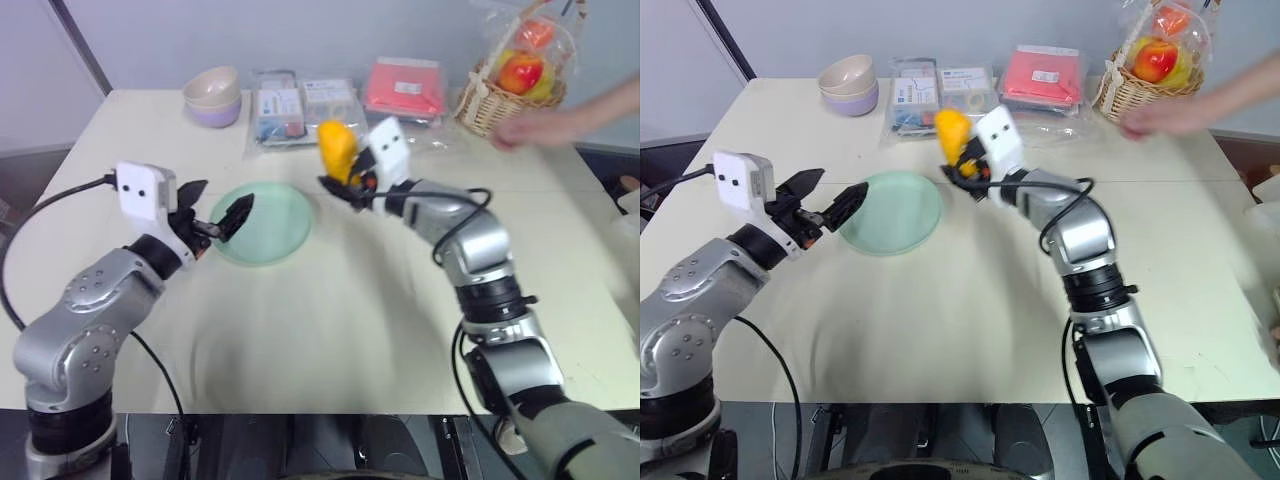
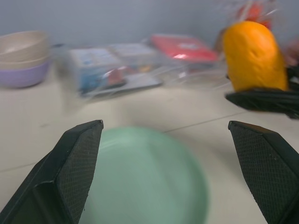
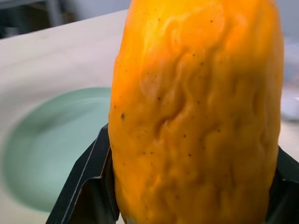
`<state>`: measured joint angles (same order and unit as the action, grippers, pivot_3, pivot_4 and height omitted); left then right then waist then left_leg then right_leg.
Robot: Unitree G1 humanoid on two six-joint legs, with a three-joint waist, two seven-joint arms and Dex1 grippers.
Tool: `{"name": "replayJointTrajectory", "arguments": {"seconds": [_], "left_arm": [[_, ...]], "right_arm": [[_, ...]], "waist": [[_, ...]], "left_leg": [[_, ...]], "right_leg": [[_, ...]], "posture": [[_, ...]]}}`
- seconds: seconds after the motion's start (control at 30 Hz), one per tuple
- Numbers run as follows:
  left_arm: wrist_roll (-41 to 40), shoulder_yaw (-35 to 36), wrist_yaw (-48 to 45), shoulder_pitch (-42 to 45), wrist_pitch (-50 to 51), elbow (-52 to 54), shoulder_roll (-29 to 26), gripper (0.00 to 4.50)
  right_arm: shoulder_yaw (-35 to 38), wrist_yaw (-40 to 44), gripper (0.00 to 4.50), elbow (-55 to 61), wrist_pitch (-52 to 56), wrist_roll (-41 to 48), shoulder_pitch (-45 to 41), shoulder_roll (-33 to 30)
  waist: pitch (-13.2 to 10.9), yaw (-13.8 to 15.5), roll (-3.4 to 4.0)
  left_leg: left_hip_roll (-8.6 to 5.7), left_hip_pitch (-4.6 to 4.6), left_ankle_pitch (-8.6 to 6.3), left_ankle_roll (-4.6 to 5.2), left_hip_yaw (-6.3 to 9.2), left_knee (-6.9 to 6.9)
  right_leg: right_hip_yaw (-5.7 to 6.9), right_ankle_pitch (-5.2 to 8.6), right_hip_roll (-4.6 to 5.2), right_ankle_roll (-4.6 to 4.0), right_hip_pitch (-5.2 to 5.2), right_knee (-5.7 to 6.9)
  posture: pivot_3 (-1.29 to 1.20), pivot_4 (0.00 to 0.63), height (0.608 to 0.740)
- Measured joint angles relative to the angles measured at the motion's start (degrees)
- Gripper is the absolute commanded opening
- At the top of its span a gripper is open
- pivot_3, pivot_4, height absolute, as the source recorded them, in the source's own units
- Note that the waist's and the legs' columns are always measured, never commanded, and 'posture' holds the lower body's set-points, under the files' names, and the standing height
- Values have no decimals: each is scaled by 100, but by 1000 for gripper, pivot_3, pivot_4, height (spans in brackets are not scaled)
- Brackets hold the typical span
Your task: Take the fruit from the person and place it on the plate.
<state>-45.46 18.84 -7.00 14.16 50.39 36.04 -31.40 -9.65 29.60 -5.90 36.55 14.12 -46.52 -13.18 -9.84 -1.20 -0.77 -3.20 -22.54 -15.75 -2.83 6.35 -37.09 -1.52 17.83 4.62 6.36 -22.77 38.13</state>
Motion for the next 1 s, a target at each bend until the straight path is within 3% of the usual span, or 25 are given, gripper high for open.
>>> {"name": "replayJointTrajectory", "arguments": {"seconds": [0.33, 0.63, 0.77, 1.0], "left_arm": [[-215, 424, 363, -564, 663, 363, -293, 4500], [-673, 689, 380, -783, 989, 692, -558, 4500], [-879, 701, 418, -795, 1047, 694, -584, 4500], [-1062, 702, 442, -839, 1056, 683, -694, 4500]], "right_arm": [[-484, 148, 2515, -1643, -931, -427, -358, 1153], [-588, 347, 2515, -2721, -1416, -780, -360, 1388], [-572, 367, 4334, -2766, -1507, -849, -360, 1438], [-462, 459, 4426, -2368, -1308, -814, -336, 1323]], "waist": [[0, 0, 0], [0, -3, 1], [0, -9, 1], [-1, -1, 2]], "left_leg": [[-2, 0, 2, -5, 2, 0], [-1, 0, 3, -7, 2, 2], [-1, 0, 4, -8, 3, 4], [-1, 0, 4, -9, 3, 5]], "right_leg": [[1, 0, 1, -1, 0, 0], [1, 0, 0, -1, -2, 0], [1, 0, 0, -2, -3, 0], [1, 0, 0, -2, -4, 0]], "posture": [[0, 150, 740], [0, 150, 740], [0, 150, 740], [0, 150, 740]]}}
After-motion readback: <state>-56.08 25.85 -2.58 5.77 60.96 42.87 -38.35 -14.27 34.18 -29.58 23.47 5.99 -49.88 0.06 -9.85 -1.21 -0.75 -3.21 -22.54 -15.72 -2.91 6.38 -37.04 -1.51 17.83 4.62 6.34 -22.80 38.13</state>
